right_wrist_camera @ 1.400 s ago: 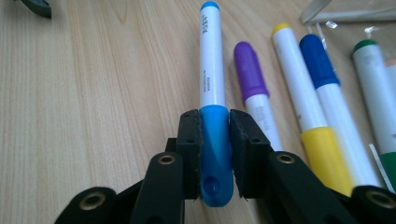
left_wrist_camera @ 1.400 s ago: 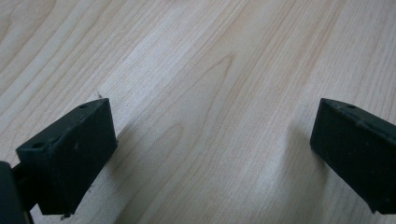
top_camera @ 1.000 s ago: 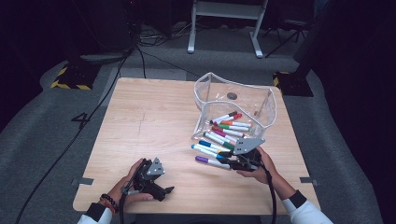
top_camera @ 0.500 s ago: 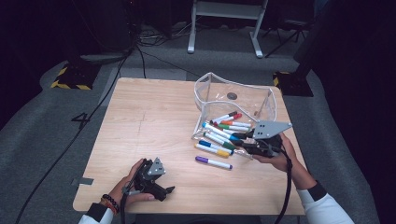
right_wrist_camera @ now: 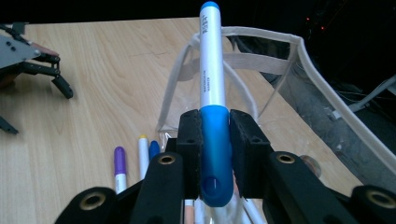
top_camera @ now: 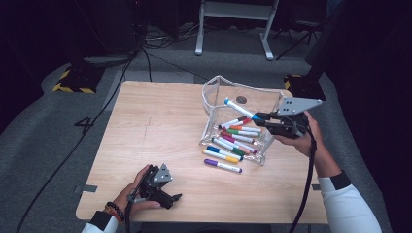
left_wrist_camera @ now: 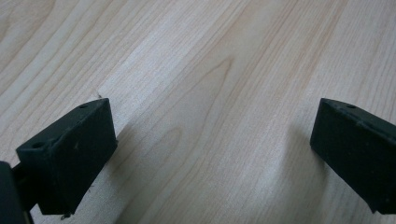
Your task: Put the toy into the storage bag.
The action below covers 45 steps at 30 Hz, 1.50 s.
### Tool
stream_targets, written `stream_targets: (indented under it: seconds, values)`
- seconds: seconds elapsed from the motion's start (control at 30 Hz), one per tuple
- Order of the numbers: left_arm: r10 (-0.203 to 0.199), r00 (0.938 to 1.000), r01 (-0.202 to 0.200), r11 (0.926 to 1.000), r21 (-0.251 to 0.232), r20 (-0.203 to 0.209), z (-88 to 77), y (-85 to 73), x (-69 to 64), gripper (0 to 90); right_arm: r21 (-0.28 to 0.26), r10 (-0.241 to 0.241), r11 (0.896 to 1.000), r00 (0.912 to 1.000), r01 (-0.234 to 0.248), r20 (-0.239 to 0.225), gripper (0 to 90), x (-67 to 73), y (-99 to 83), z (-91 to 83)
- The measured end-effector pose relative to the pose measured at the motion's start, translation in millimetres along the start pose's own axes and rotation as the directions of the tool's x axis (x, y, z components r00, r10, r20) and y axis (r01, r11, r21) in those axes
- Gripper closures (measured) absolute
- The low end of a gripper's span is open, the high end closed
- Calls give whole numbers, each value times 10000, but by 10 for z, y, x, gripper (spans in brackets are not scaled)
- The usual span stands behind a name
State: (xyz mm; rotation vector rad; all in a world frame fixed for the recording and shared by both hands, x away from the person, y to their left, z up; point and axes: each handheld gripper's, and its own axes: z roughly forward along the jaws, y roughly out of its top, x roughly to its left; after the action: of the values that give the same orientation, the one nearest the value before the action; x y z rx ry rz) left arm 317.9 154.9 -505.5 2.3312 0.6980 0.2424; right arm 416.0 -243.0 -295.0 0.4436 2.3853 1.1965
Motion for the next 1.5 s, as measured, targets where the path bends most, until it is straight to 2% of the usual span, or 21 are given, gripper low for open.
stream_targets:
  seconds: [0.07,0.13,0.23,0.37,0.47,0.67,0.8,0.93,0.97,1.07,1.17,1.3,1.37,1.43,1.5]
  values:
    - [-3,10000,3,10000,0,-1,0,0,0,5,147,37,9999,9995,-42,312,749,-76,3,-2]
    - [0,10000,0,10000,-1,-1,0,0,0,5,165,297,9994,9987,-304,423,749,-183,-6,1]
    - [-1,10000,1,10000,0,0,0,0,0,5,337,437,9984,9973,-457,589,749,-291,-14,26]
    - [0,10000,0,10000,-5,3,1,0,0,5,601,763,9949,9946,-805,698,749,-441,-42,116]
    - [-4,10000,4,10000,-6,2,1,0,0,5,784,1060,9908,9925,-1106,608,749,-535,-72,196]
    - [7,10000,-7,10000,-2,8,1,1,1,5,1786,1231,9758,9920,-1264,295,749,-637,-103,421]
    - [6,10000,-6,10000,0,4,0,0,0,6,2570,1576,9533,9872,-1584,237,749,-690,-162,571]
    - [5,10000,-5,10000,-4,7,0,0,1,5,3169,1602,9356,9870,-1554,111,748,-687,-168,621]
    - [7,10000,-7,10000,-4,8,0,0,1,6,3413,1610,9281,9869,-1489,-73,748,-678,-167,637]
    - [8,10000,-8,10000,-1,8,1,1,1,5,3916,1385,9139,9889,-1068,-536,748,-621,-171,687]
    - [9,10000,-9,10000,-2,6,1,0,1,5,4238,1432,9016,9844,-873,-1018,748,-559,-181,734]
    - [10,10000,-10,10000,-1,10,1,0,1,5,4581,1544,8856,9787,-763,-1355,746,-538,-181,750]
    - [15,10000,-15,10000,-4,14,1,1,2,5,4919,1538,8688,9755,-577,-1571,743,-525,-185,770]
    - [13,10000,-13,10000,-6,12,1,1,1,5,4944,1564,8670,9761,-625,-1508,732,-524,-185,769]
    - [12,10000,-12,10000,-3,9,1,1,1,5,4899,1501,8691,9801,-682,-1297,663,-529,-184,762]
